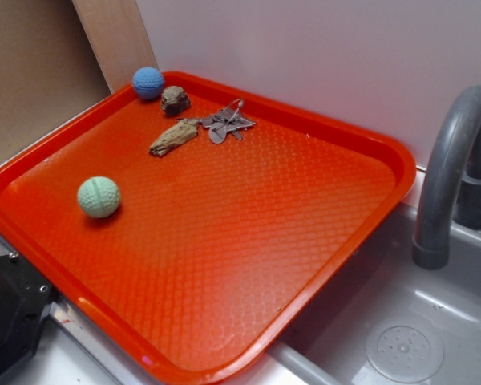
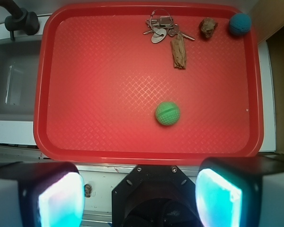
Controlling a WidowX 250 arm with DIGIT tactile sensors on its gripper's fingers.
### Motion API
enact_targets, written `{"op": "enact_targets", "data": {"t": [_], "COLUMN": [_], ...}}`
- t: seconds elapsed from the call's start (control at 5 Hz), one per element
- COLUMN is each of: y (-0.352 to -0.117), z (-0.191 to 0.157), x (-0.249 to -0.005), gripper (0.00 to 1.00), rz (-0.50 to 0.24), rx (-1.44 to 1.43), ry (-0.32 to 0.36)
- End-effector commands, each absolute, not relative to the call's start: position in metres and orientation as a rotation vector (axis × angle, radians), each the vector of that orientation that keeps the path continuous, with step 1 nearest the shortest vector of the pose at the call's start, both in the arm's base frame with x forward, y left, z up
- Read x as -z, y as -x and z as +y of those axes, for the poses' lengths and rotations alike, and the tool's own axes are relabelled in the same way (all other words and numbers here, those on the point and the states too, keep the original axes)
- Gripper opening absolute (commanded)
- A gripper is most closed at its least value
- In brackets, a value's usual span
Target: Grab the silver keys.
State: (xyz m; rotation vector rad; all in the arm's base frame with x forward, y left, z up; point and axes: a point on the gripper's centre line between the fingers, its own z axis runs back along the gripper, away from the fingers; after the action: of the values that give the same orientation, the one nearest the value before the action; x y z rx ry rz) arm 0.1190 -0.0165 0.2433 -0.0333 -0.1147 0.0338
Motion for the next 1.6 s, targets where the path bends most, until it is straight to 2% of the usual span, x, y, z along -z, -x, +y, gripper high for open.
{"op": "enact_targets", "data": {"t": [0.0,0.2,0.4,0.6,0.8,1.0,1.2,1.4], "y": [-0.119,-0.169,-0.219,-0.266,-0.286,-0.301,-0.312,-0.327], "z": [-0.016,-0.008,0.0,0.021,0.019,0.035,0.036,0.022], "x": [-0.243,-0.209,-0.191,-0.176,-0.163,-0.155,-0.137,-0.116], "gripper": [1.0,1.0,1.0,1.0,1.0,1.0,1.0,1.0], "rz": [-0.115,-0.162,-0.224,-0.252,-0.3,-0.343,-0.32,-0.359], "rx": [-0.034,-0.258,-0.405,-0.491,-0.444,-0.429,-0.413,-0.327], "ry": [0.033,-0.009,-0.029,0.005,-0.061,-0.087,-0.067,-0.089]}}
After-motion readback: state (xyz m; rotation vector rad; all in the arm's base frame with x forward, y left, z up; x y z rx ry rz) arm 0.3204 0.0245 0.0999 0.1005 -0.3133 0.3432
